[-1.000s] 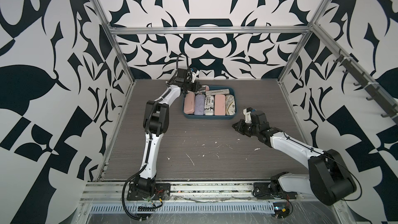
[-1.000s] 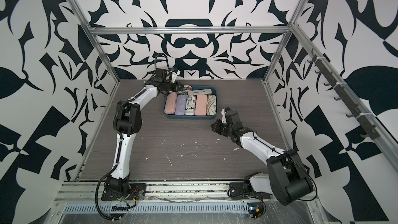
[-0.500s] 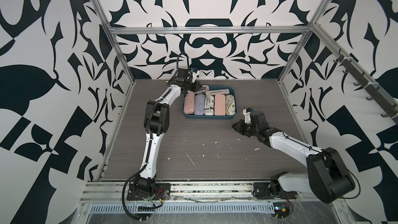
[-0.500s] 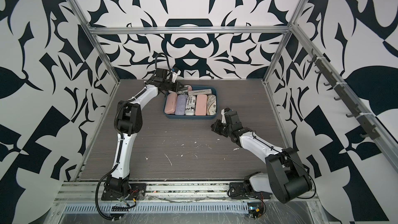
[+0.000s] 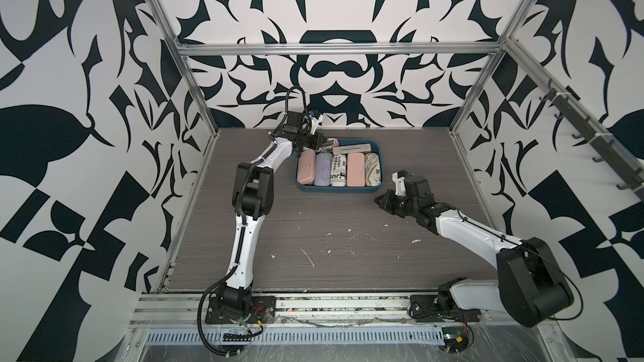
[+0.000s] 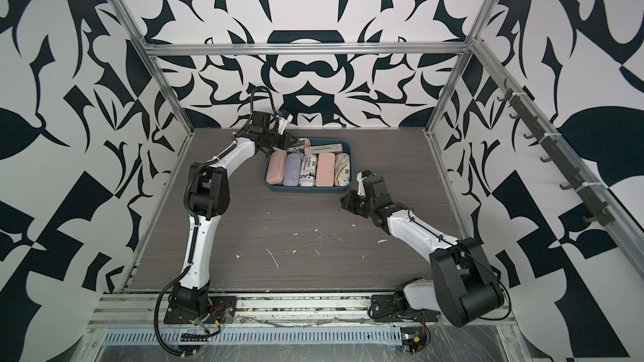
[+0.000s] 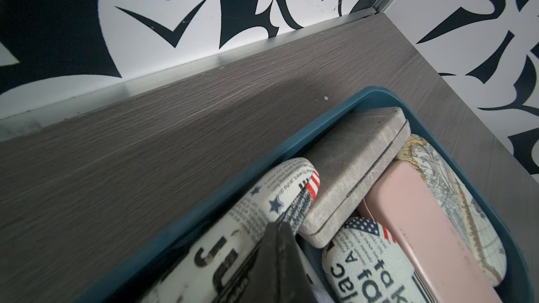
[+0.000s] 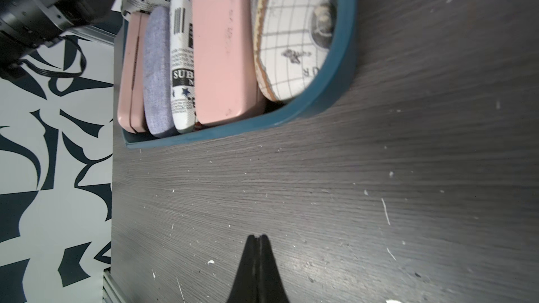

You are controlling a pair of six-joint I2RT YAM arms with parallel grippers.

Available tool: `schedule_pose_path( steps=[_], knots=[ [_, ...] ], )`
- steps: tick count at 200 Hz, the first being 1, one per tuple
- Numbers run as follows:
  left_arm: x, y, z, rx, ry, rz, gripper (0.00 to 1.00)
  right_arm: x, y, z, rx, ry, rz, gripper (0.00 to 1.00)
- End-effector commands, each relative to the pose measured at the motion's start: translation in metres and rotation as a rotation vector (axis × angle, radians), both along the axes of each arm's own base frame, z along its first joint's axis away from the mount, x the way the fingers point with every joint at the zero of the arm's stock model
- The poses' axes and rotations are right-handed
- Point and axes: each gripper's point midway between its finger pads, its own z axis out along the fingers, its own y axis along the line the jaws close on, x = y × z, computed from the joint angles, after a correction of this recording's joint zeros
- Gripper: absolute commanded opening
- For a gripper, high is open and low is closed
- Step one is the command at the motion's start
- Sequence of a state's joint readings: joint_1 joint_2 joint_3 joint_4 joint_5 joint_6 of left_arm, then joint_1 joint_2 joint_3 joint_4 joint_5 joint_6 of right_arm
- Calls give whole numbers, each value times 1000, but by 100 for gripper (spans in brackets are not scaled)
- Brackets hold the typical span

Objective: Put the glasses cases into the storage boxes
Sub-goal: Adjust the glasses case in the storage box.

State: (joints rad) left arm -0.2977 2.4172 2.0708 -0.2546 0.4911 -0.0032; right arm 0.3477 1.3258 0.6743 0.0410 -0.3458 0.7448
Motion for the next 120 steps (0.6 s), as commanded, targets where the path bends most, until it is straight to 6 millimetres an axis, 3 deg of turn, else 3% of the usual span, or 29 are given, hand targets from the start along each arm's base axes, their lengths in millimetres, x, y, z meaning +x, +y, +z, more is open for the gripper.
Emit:
schedule_pose_path(
  steps=[1,77,93,120],
  knots=[
    [-26,8,-49,81,159,5,0,23,7,39,-5,-119,20,0],
    [-42,3,-65,124,182,-31,0,60,13,76,10,-210,20,0],
    [-41,4,-60,123,172,-32,0,62,10,77,10,-214,12,0],
    [-37,2,-33,111,123,-35,0,65,-2,83,12,-227,-15,0]
  ],
)
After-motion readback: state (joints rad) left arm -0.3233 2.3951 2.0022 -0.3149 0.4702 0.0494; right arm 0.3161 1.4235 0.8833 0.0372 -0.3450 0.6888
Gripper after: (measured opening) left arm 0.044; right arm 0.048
